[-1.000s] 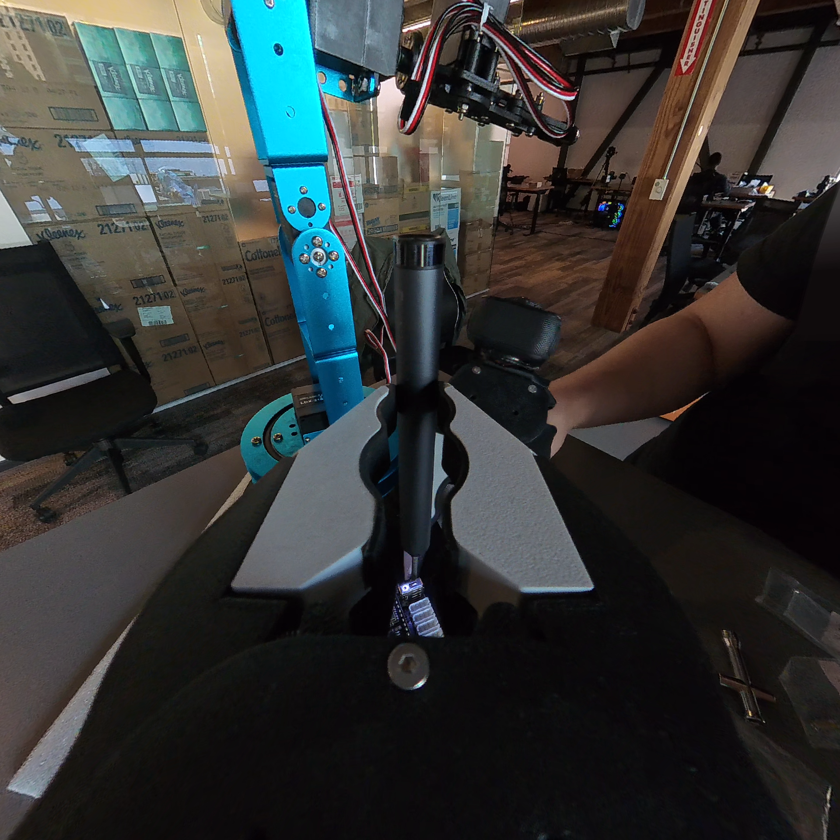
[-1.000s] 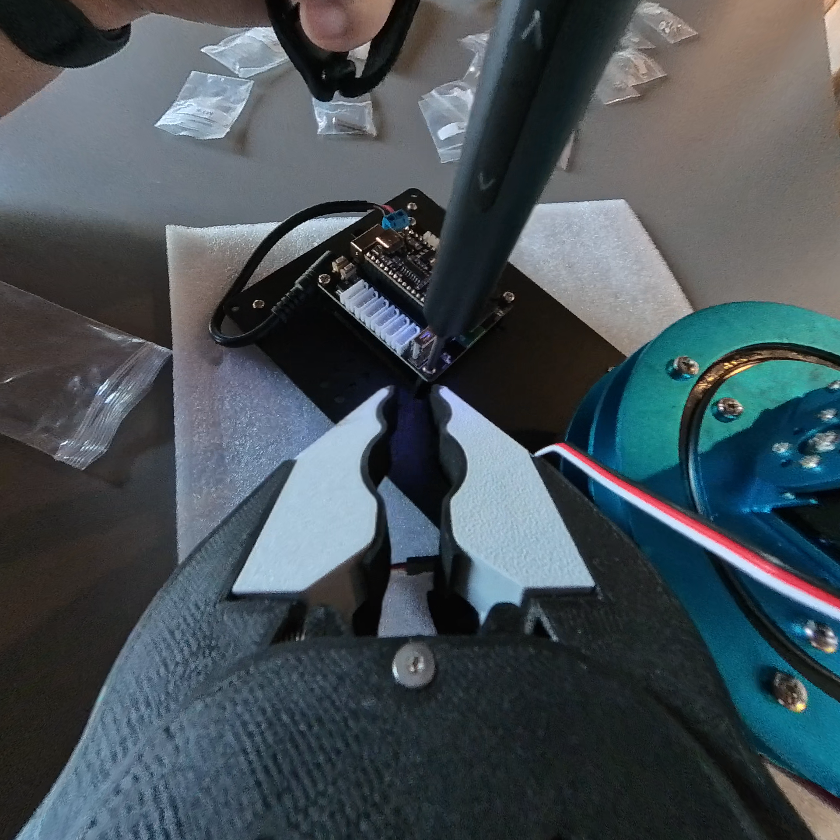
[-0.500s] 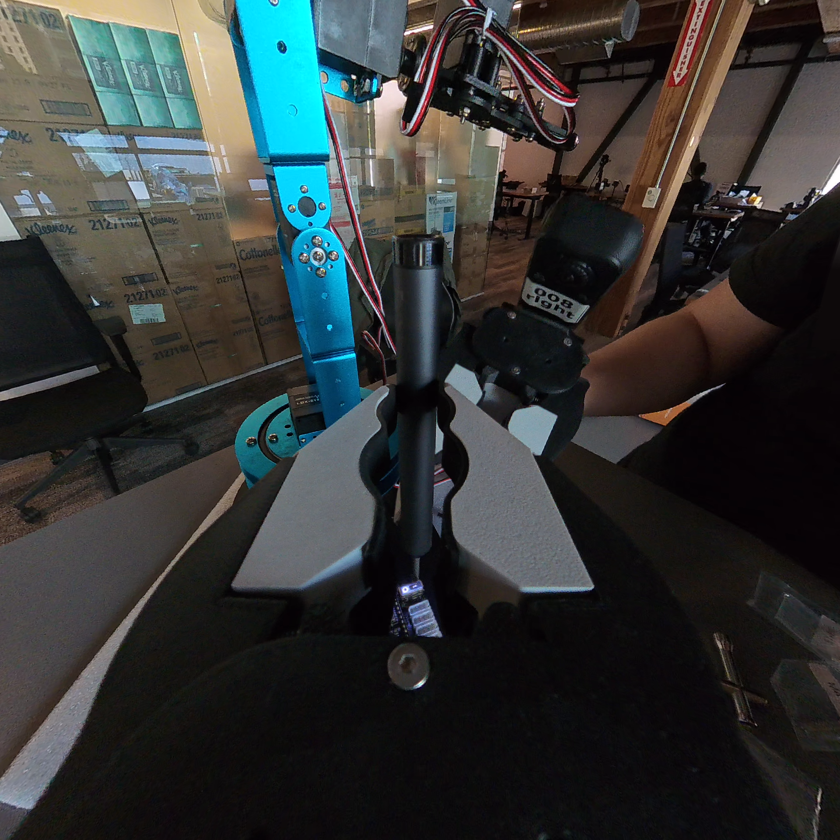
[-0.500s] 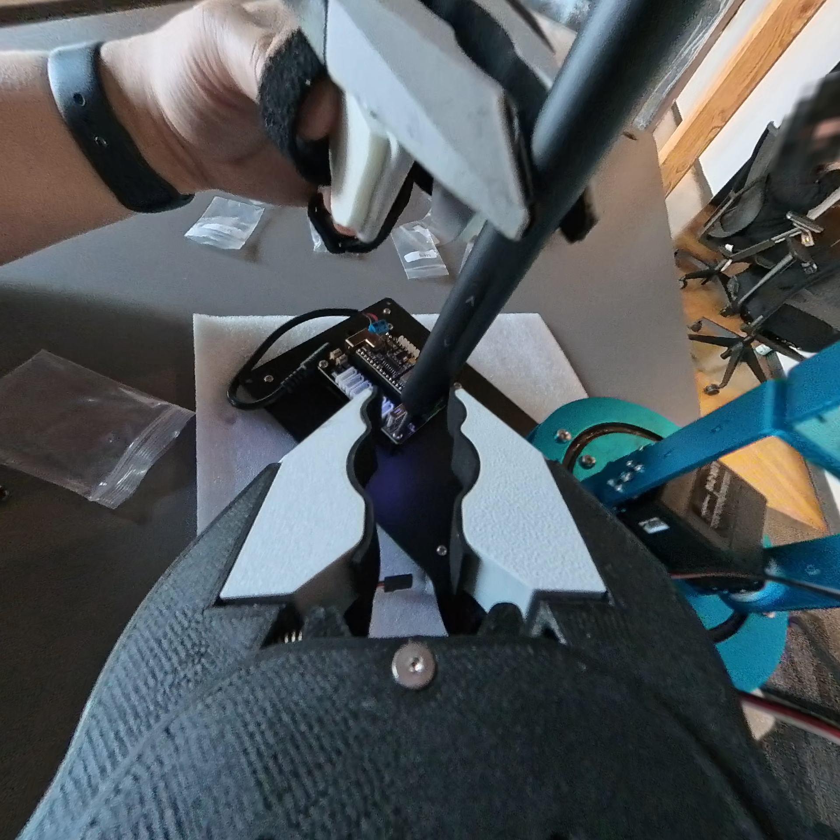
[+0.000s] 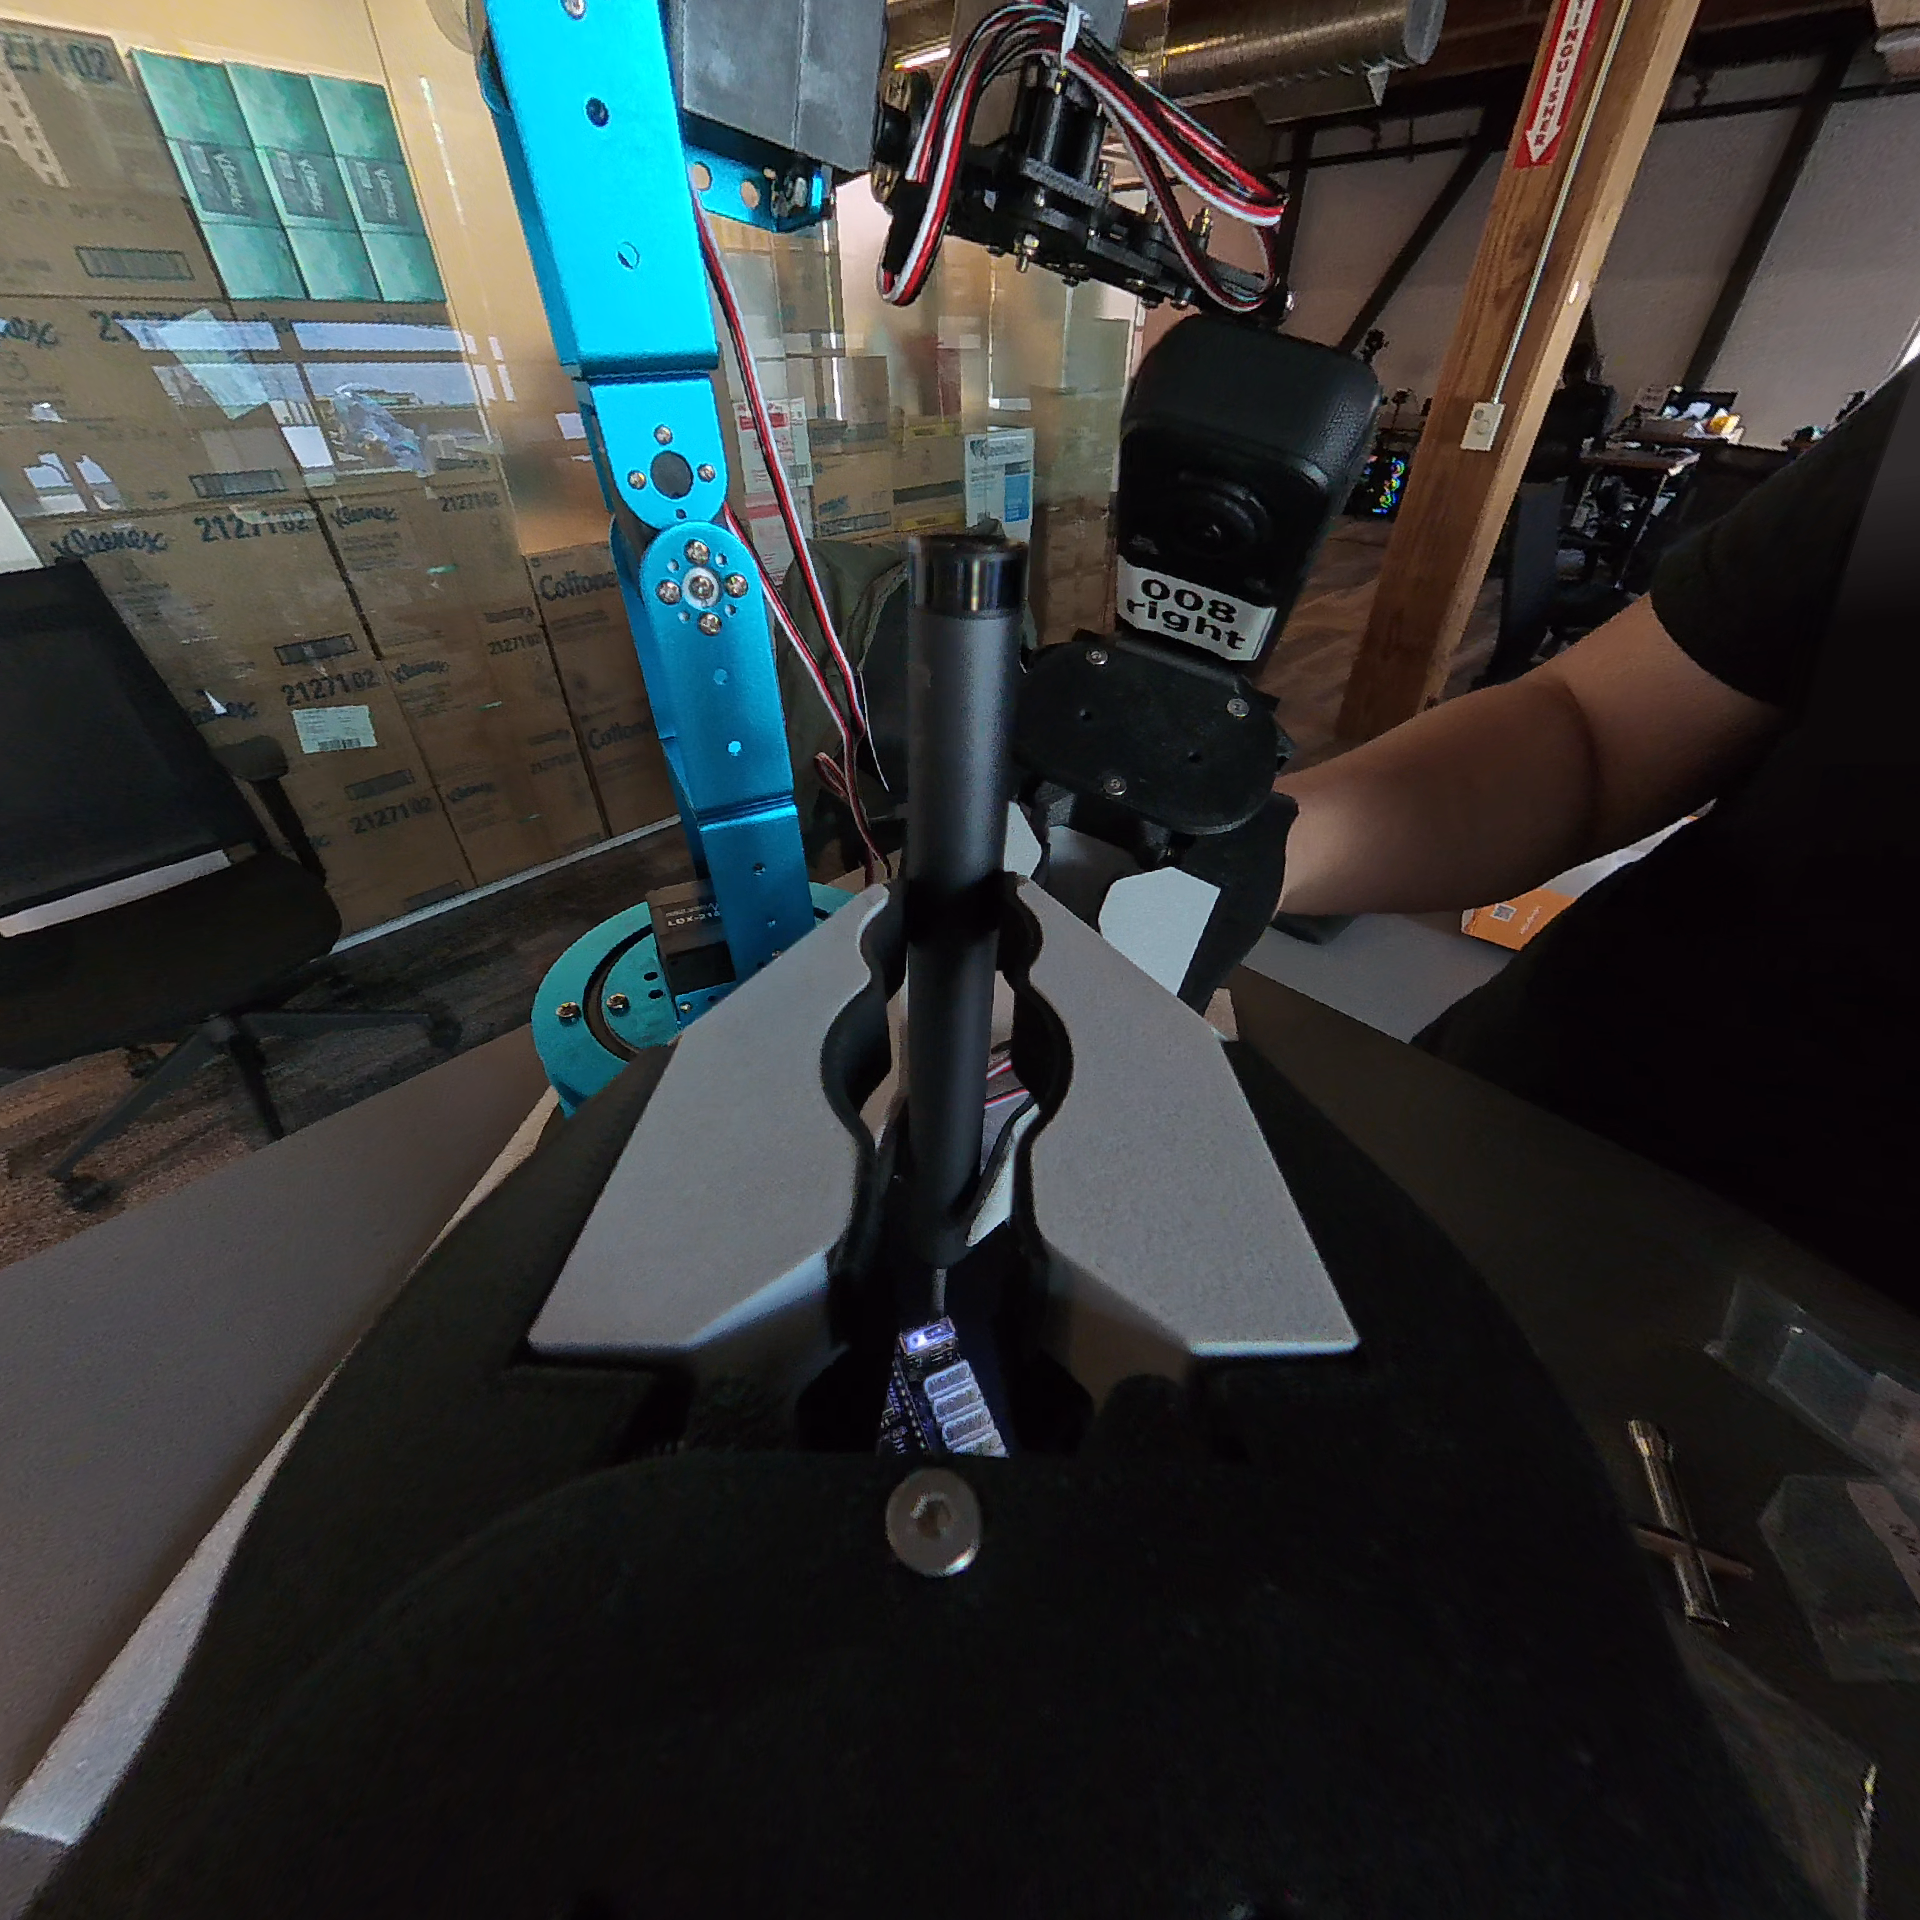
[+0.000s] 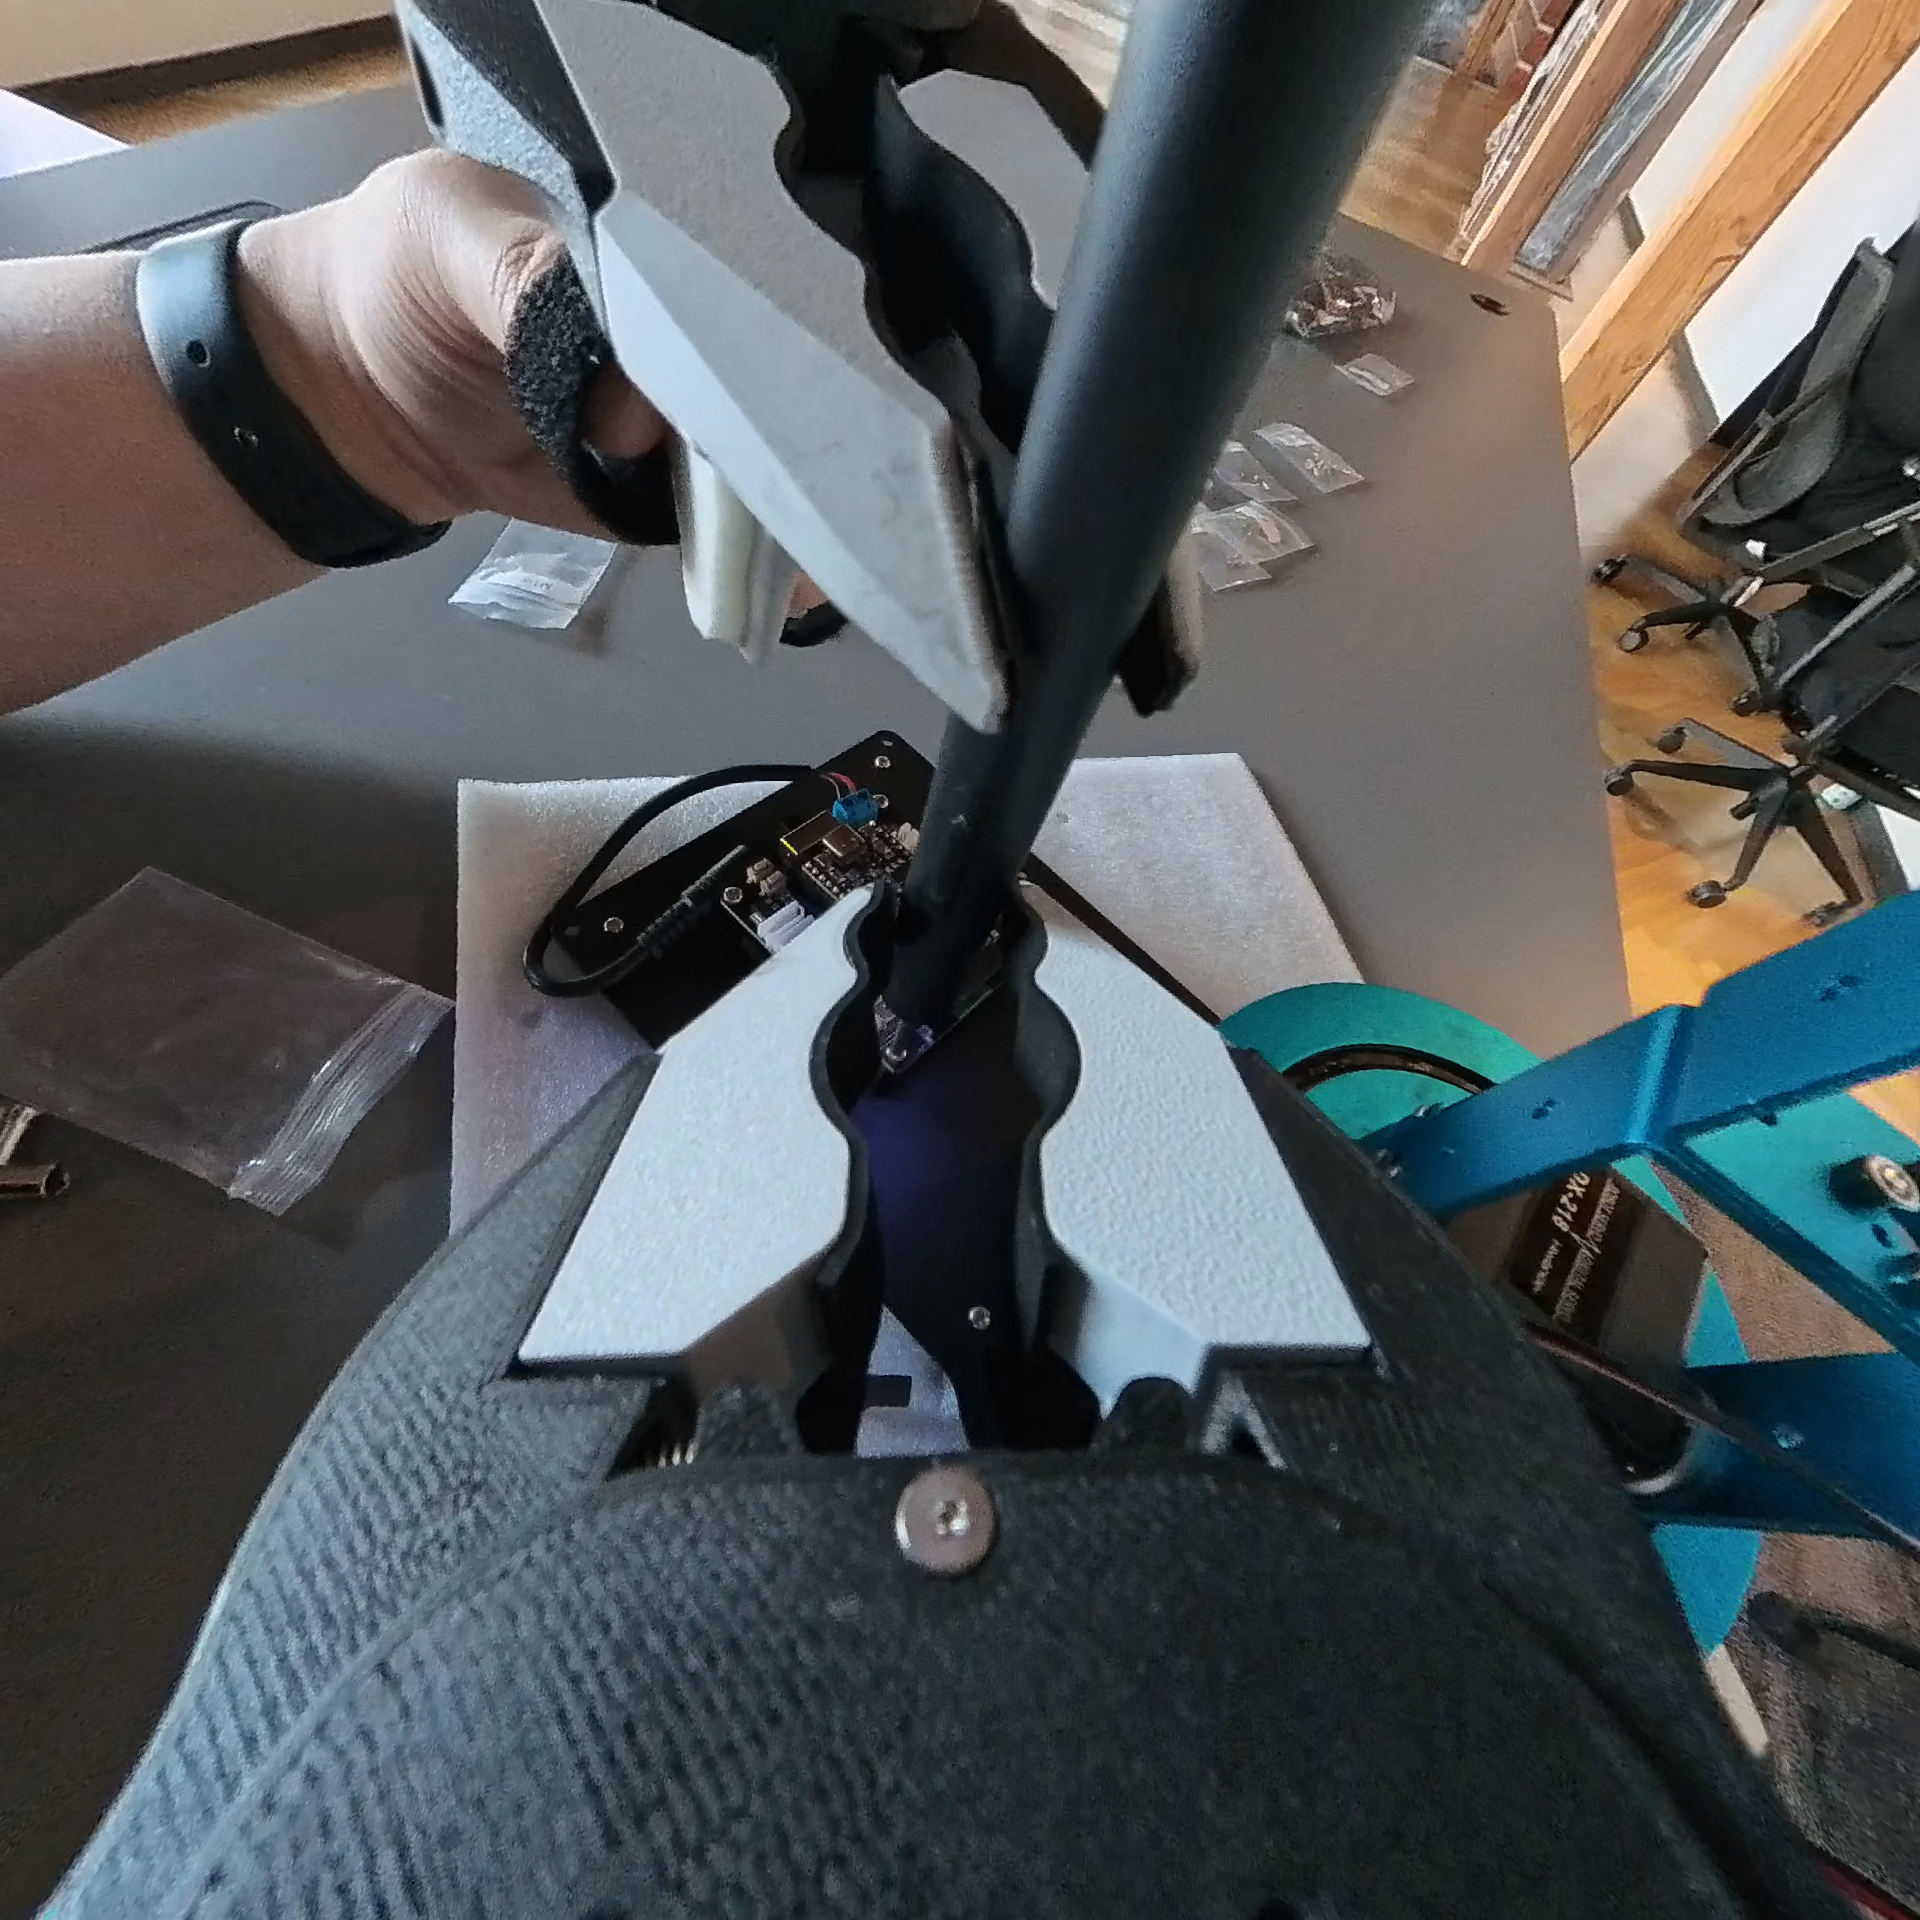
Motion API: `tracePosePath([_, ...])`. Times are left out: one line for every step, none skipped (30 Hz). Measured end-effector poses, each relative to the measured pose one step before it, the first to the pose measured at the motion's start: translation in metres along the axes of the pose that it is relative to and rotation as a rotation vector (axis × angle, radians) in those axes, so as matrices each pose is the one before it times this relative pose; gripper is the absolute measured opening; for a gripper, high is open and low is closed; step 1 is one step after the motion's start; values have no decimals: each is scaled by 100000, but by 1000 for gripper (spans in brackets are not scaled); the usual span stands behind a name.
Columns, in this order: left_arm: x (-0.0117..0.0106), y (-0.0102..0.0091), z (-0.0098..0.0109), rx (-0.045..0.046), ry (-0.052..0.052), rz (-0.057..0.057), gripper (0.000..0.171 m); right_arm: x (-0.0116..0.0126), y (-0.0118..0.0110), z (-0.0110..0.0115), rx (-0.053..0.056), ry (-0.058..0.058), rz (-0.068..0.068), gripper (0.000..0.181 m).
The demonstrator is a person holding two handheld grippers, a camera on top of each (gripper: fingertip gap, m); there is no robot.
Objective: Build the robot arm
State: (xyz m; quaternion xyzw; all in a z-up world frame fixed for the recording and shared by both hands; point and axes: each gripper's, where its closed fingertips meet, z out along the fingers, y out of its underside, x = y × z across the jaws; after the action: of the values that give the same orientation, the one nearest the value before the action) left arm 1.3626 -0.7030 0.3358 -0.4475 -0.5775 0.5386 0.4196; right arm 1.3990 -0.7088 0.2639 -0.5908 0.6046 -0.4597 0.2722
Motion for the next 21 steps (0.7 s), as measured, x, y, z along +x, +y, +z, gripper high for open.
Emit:
tracePosePath([47, 13, 15, -32, 402, -245, 16, -20, 13, -16, -530, -50, -82, 20])
tracePosePath([9, 1, 32, 125, 199, -394, 16, -3, 10, -12, -486, -175, 313, 20])
tracePosePath([-12, 1, 16, 201, 227, -557, 16, -1, 13, -7, -204, -406, 534, 20])
tracePosePath([-23, -8, 5, 192, 159, -566, 16, -6, -4, -12, -63, -525, 849, 20])
tracePosePath([-50, -6, -6, 183, -19, -580, 16, -1, -15, -2, 64, -495, 671, 20])
tracePosePath([-67, -13, -18, 153, 0, -913, 16, -8, -5, 0, 87, -421, 308, 20])
tracePosePath([-40, -11, -14, 111, 262, -1195, 16, -26, -15, -12, 118, -418, -258, 20])
tracePosePath([-90, -9, -22, 169, -48, -999, 16, 12, -18, 7, 159, -47, -846, 21])
tracePosePath([-125, -8, -39, 321, -375, -683, 16, 54, -19, 30, 110, 399, -927, 22])
tracePosePath([11, 0, -40, 294, 272, -173, 16, -16, -3, 34, 15, 84, -739, 22])
tracePosePath([28, -5, -40, 143, 142, 429, 16, -38, -31, 41, 244, 65, -443, 22])
tracePosePath([-35, 2, -48, 34, -474, 697, 16, 64, -64, 40, 606, 615, 131, 22])
tracePosePath([-13, 0, -30, -41, -303, 528, 15, 2, 8, 50, 345, -2, 668, 21])
tracePosePath([81, -1, -11, -50, 387, 42, 16, -45, -8, -5, 346, -622, 1042, 21])
tracePosePath([76, 14, 4, -44, 583, -347, 16, 12, 27, -4, 178, -357, 1284, 20])
tracePosePath([99, 8, 16, -7, 713, -377, 16, -58, 20, 10, 237, -749, 1334, 19])
tracePosePath([120, 27, 11, -125, 787, -79, 16, -72, 7, -15, 25, -825, 1454, 19])
tracePosePath([81, 11, 20, -139, 372, 276, 16, -48, 22, -7, -106, -642, 1145, 19])
tracePosePath([14, 15, 45, -174, -113, 496, 16, -6, 13, -11, -246, -364, 815, 18])
tracePosePath([-42, -13, 56, -60, -441, 367, 16, 51, 21, -11, -289, 122, 224, 18])
tracePosePath([-45, -6, 85, -130, -398, 315, 16, 41, 14, 3, -312, 119, 180, 18])
